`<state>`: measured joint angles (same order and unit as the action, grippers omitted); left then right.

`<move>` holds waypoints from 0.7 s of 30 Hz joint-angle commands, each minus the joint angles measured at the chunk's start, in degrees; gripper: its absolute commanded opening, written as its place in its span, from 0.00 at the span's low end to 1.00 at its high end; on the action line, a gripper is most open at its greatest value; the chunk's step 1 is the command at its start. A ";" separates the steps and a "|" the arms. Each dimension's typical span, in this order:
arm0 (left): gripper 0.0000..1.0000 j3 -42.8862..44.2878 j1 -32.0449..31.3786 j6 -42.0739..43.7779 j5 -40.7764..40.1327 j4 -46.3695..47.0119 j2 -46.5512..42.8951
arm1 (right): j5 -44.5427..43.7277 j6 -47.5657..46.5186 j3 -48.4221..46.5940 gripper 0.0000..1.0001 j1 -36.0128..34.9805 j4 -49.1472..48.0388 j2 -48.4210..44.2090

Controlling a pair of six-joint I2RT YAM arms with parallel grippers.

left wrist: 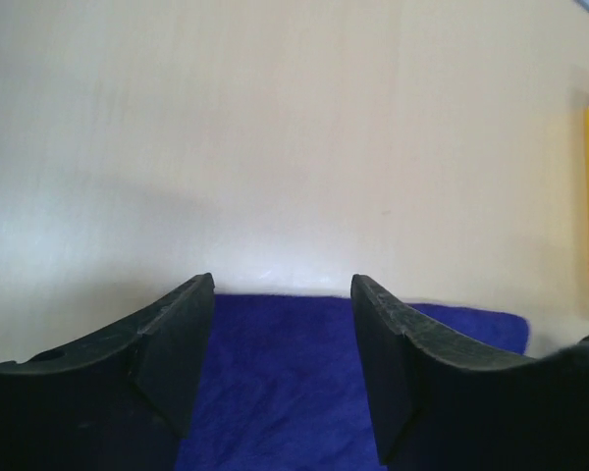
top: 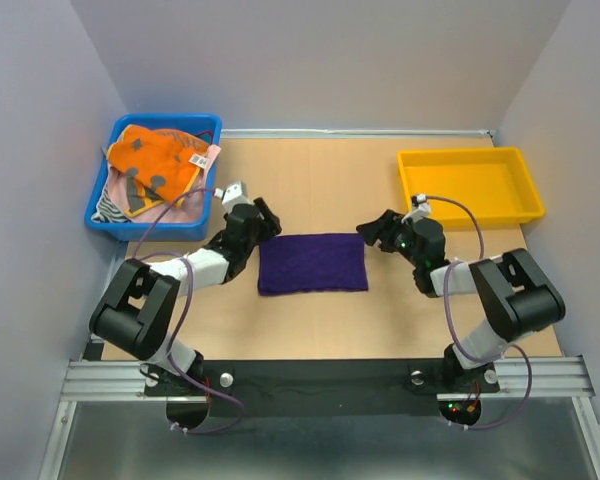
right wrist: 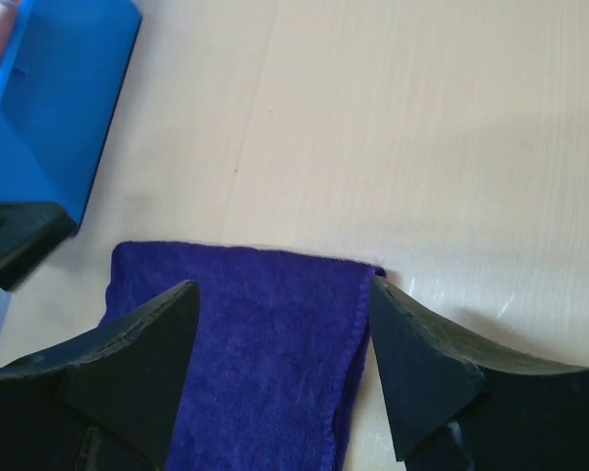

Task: Fold and stack the towels
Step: Fold the towel

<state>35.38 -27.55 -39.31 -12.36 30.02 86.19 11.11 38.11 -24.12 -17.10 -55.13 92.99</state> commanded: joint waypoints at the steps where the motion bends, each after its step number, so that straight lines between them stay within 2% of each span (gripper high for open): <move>1: 0.71 11.54 -5.57 11.43 -5.12 -11.80 -3.84 | -3.71 -9.79 -5.23 0.77 0.32 22.28 -8.77; 5: 0.71 16.39 -11.46 10.31 -7.51 -22.61 -5.06 | -3.30 -16.47 -8.65 0.76 0.40 35.60 -15.72; 7: 0.64 14.64 -14.36 7.59 -6.72 -23.69 -6.12 | 0.47 -17.89 -9.36 0.73 0.32 39.91 -18.45; 10: 0.54 11.40 -18.92 4.78 -3.82 -24.74 -7.70 | 6.61 -18.51 -9.11 0.64 0.23 46.06 -21.00; 14: 0.51 8.75 -22.81 1.87 -2.32 -26.76 -5.96 | 9.80 -18.77 -8.66 0.54 -3.19 49.94 -22.06; 21: 0.45 6.99 -22.90 0.64 -6.79 -29.93 -0.68 | 9.01 -18.60 -7.52 0.44 -10.93 51.09 -18.99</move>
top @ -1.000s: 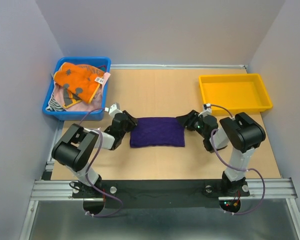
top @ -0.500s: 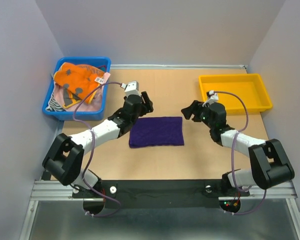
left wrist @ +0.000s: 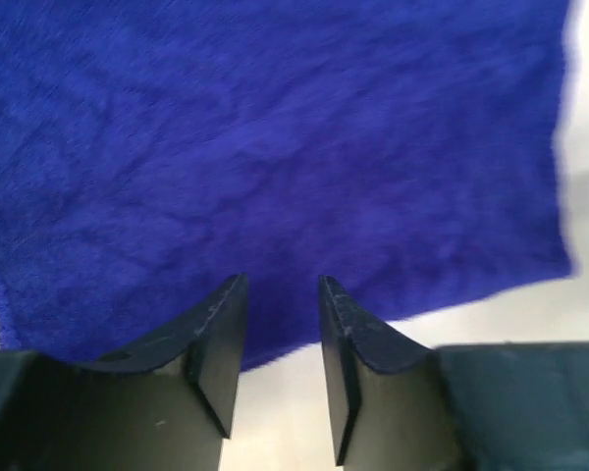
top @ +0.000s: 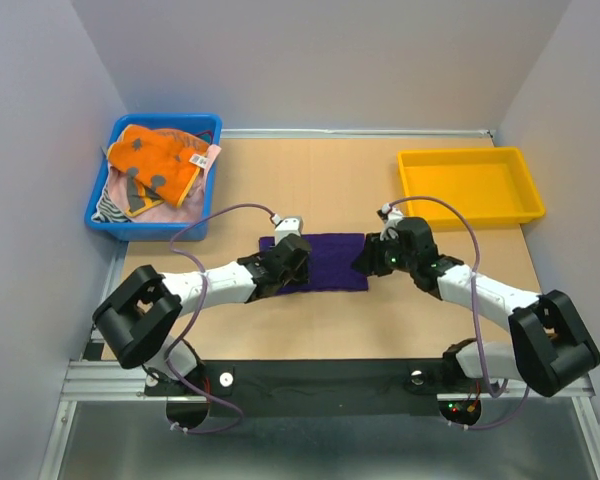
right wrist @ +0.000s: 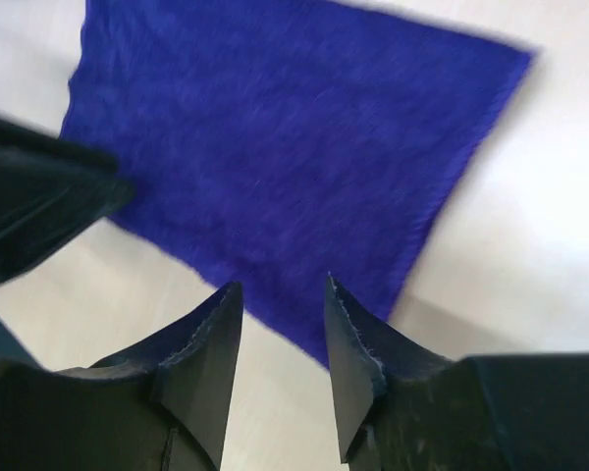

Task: Fold and stack the towels
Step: Fold the towel, then neatly place the folded towel into the bin

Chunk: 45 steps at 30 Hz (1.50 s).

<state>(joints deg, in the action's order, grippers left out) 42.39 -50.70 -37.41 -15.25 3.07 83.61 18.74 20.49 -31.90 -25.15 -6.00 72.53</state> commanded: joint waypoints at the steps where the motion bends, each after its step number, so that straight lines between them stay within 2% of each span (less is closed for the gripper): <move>1: 0.45 0.49 0.25 -1.26 -4.18 -2.98 2.69 | 1.30 -0.89 0.35 0.44 -3.50 2.04 2.34; 7: 0.41 0.94 2.70 -1.44 -4.27 -9.74 5.94 | 0.95 1.92 2.63 0.36 -5.70 3.01 5.69; 12: 0.41 -1.08 7.36 -0.12 -3.83 -12.39 6.39 | -1.51 4.38 5.35 0.35 -5.70 4.68 4.55; 14: 0.42 -1.52 8.86 1.10 -4.35 -12.47 5.78 | -0.90 4.73 5.53 0.35 -5.62 5.12 3.50; 15: 0.48 -1.00 8.95 2.33 -4.88 -12.82 5.16 | -0.29 4.82 5.01 0.35 -5.62 5.29 2.19; 16: 0.48 -0.39 8.95 2.34 -4.79 -12.83 5.16 | -0.46 4.73 4.57 0.36 -5.62 5.47 1.48; 19: 0.57 3.20 7.11 5.23 -4.79 -13.35 2.88 | -5.26 4.38 2.73 0.45 -5.70 8.43 -1.95; 21: 0.63 5.85 4.57 6.11 -5.50 -15.37 1.82 | -9.75 2.63 -0.69 0.55 -5.62 11.52 -3.89; 24: 0.68 13.04 1.06 5.86 -5.76 -18.09 1.81 | -21.86 1.22 -4.83 0.73 -5.27 18.11 -3.72; 28: 0.69 19.63 -4.47 5.24 -6.72 -20.47 4.09 | -26.20 1.65 -6.42 0.85 -3.42 20.85 -2.14; 32: 0.68 25.80 -9.75 5.15 -7.08 -22.93 10.32 | -28.41 3.67 -5.19 0.98 0.26 22.52 -2.04; 38: 0.63 32.31 -13.37 6.47 -6.81 -23.55 17.98 | -26.74 4.65 -3.61 1.00 5.27 22.79 -3.45; 45: 0.60 37.85 -14.08 7.79 -8.48 -25.92 26.42 | -25.42 4.65 -3.52 1.00 5.72 22.79 -2.66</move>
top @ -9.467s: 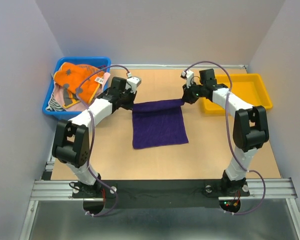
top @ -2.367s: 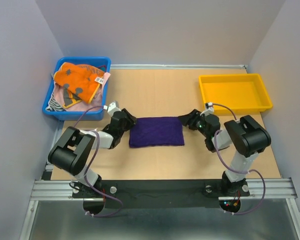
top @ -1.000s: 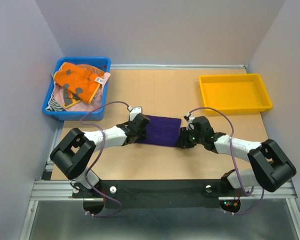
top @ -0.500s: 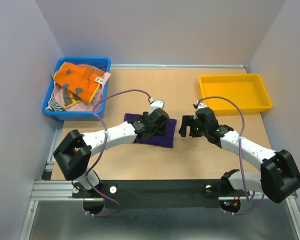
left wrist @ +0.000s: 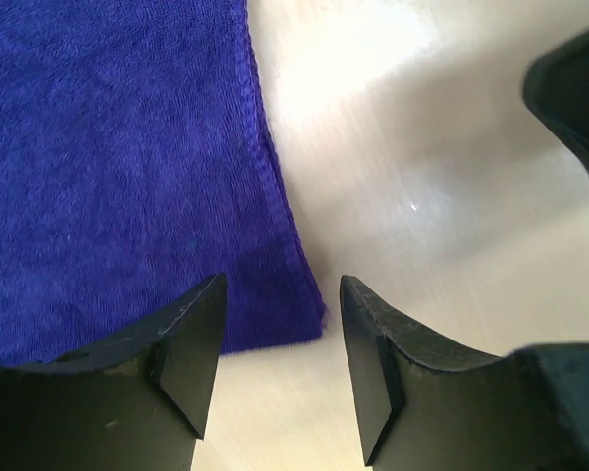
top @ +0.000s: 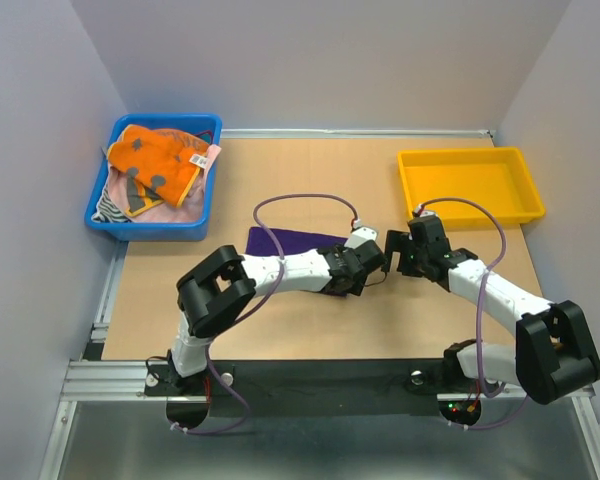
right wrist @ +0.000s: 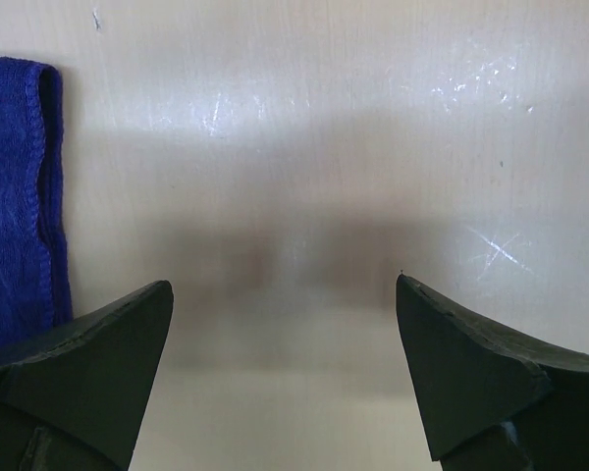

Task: Fold and stack the towels
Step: Neatly place the folded towel into the bin

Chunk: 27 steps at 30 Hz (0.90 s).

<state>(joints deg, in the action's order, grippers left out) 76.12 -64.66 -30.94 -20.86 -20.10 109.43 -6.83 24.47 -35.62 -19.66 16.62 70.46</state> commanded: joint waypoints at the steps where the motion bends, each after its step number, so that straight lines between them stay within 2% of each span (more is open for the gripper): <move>1: 0.60 4.91 -0.02 1.32 -3.22 -3.02 1.31 | 0.32 0.67 0.37 1.00 0.24 0.08 -0.58; 10: 0.60 6.76 -0.20 -0.61 -4.10 -6.44 6.85 | 1.73 0.67 1.16 1.00 0.24 -0.01 -0.32; 14: 0.59 4.92 -0.11 -3.77 -2.52 -7.33 7.82 | 3.05 0.67 0.90 1.00 0.24 -0.36 -0.84; 16: 0.51 3.96 -0.11 -4.83 -1.47 -6.98 8.34 | 3.57 0.84 0.99 1.00 0.24 -0.62 -0.93; 17: 0.40 3.08 -0.02 -5.01 -0.68 -6.45 8.61 | 4.54 0.93 1.07 1.00 0.24 -0.97 -0.67; 20: 0.18 1.67 0.41 -5.36 -0.32 -6.09 8.96 | 6.47 1.54 1.07 1.00 0.24 -2.11 -0.23; 21: 0.04 1.41 0.59 -5.36 -0.32 -5.92 8.87 | 7.26 2.07 1.07 1.00 0.24 -2.47 0.12; 22: 0.00 0.79 1.29 -5.36 -0.23 -5.83 8.53 | 8.66 2.42 1.07 1.00 0.24 -3.34 0.29; 27: 0.00 -0.88 2.08 -3.78 -0.58 -2.59 3.27 | 16.21 8.20 1.69 1.00 0.15 -8.87 2.05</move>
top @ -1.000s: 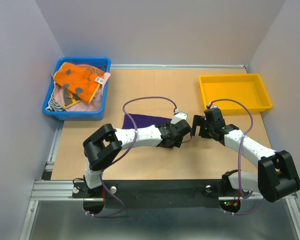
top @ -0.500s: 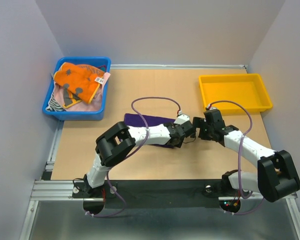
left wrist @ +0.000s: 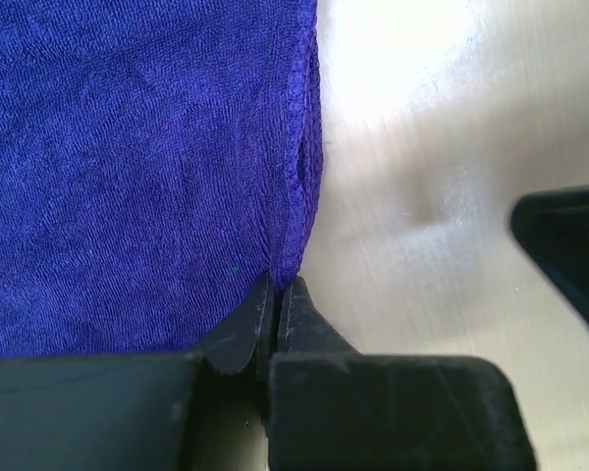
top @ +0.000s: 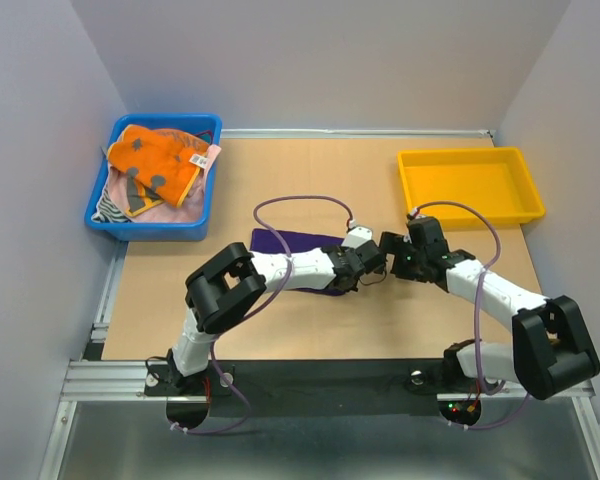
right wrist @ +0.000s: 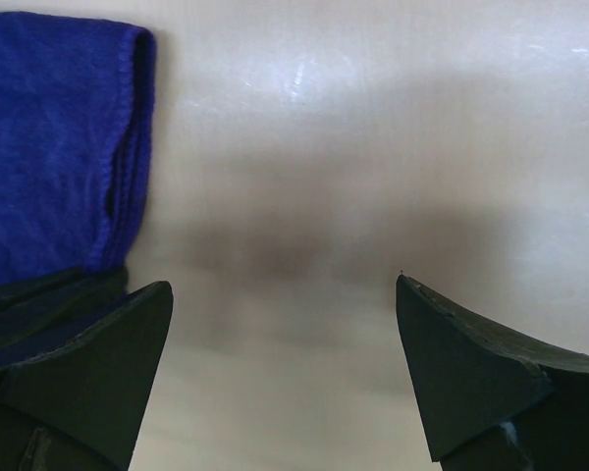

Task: Fold and stack the towels
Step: Neatly place the folded towel into the bin

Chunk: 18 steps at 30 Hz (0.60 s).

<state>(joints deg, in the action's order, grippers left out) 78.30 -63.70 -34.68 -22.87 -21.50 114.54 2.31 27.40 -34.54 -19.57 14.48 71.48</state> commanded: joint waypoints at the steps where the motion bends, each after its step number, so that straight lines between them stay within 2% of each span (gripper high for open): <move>1: 0.00 -3.07 1.12 0.13 1.69 -0.92 -2.74 | 8.58 6.78 1.23 1.00 0.15 -8.40 1.37; 6: 0.00 -3.16 1.21 0.93 4.15 1.28 -6.08 | 16.49 18.63 3.95 1.00 0.15 -23.60 6.20; 8: 0.00 -3.07 1.21 0.84 4.24 1.37 -6.52 | 17.03 21.54 4.92 1.00 0.06 -28.95 7.44; 12: 0.00 -3.16 1.56 0.84 4.33 1.55 -7.31 | 19.31 27.08 6.06 1.00 -0.20 -36.43 11.91; 18: 0.00 -3.24 2.27 -0.04 4.24 2.86 -9.59 | 20.63 32.71 7.47 1.00 -2.04 -40.40 17.10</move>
<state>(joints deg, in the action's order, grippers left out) 75.44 -61.89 -34.50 -18.39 -19.94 109.38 21.47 54.65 -29.23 -19.92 -21.65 85.95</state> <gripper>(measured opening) 0.044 0.998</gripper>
